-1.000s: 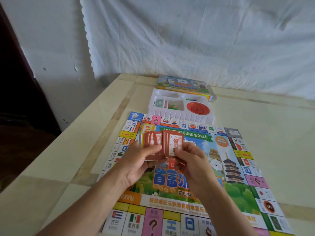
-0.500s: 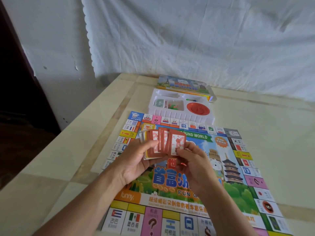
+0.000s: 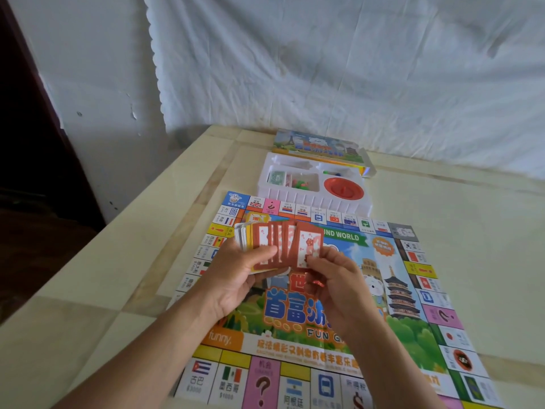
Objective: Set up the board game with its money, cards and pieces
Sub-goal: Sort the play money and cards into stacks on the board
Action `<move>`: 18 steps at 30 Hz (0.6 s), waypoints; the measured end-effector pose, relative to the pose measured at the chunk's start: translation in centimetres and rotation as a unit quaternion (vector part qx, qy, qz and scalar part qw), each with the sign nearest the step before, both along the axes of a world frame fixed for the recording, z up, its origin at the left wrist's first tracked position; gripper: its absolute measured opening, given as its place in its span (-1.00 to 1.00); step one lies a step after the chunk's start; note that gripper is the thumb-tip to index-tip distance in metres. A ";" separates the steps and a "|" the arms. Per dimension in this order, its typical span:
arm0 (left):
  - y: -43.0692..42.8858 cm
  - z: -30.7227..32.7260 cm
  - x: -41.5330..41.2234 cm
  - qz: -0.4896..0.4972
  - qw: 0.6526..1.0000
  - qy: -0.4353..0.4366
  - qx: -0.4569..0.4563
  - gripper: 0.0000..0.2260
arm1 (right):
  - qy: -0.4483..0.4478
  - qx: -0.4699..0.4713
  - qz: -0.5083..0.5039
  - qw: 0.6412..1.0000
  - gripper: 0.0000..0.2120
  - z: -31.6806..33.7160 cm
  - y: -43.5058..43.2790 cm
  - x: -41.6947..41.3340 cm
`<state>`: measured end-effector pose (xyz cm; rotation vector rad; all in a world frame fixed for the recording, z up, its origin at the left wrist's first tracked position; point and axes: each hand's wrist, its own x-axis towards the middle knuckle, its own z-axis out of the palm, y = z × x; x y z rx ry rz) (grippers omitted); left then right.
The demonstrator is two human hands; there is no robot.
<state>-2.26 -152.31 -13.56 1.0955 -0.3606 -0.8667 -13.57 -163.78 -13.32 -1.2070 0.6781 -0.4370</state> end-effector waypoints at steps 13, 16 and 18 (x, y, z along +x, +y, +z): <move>-0.2 -0.5 0.0 0.051 0.998 -0.023 0.023 -0.64 | 0.005 -0.021 0.009 1.000 -0.86 -0.2 0.3 0.0; -0.1 -0.5 0.0 0.051 0.998 -0.020 0.018 -0.61 | 0.009 -0.024 0.006 1.000 -0.85 -0.2 0.3 0.1; -0.1 -0.3 0.1 0.021 1.000 -0.003 -0.002 -0.69 | 0.010 -0.016 -0.001 1.000 -0.84 -0.2 0.3 0.1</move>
